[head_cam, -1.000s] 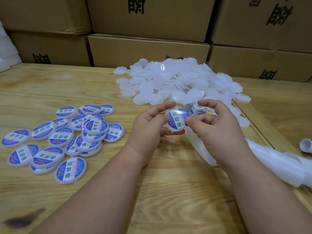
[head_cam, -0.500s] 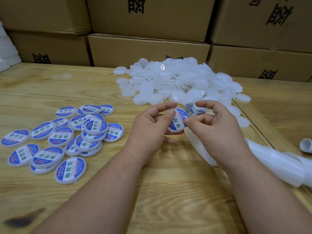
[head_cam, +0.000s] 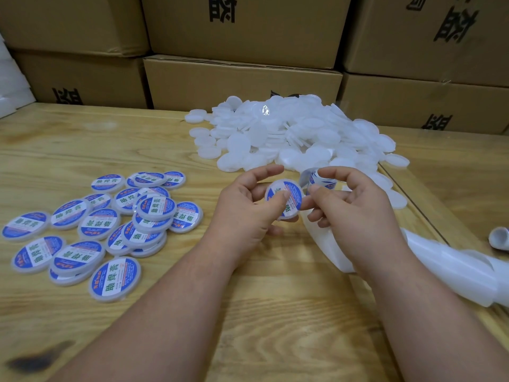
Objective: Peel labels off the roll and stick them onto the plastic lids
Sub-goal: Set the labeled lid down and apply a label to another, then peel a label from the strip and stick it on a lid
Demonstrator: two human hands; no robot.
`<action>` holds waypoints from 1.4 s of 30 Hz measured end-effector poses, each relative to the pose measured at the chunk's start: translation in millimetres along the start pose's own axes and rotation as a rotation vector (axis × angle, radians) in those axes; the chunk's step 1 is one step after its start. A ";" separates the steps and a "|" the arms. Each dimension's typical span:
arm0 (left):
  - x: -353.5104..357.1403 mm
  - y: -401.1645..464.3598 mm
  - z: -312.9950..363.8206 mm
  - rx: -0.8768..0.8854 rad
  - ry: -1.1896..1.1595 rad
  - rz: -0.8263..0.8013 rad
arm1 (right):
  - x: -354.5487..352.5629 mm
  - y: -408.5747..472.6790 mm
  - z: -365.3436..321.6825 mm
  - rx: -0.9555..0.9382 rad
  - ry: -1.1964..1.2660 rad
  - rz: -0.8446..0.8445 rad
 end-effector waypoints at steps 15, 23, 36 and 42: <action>-5.1 0.7 2.5 0.072 0.158 0.080 | 2.6 -4.5 -0.9 -0.007 -0.025 0.028; -10.2 -3.5 9.3 0.092 0.137 0.143 | -34.9 -9.2 -32.1 -0.308 -0.154 0.370; -92.5 -17.9 47.2 0.129 0.519 0.605 | -5.1 6.7 21.5 -0.091 -0.662 -0.127; -134.0 -24.1 50.3 0.023 0.698 0.835 | -8.5 4.9 17.7 -0.074 -0.679 -0.156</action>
Point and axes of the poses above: each hand's wrist, its own y-axis towards the middle knuckle, its own x-axis out of the palm, z = x × y, the point moved 9 cm from there along y, towards the middle knuckle, and after that the axes turned 13 degrees about -x, right-handed, at the moved point
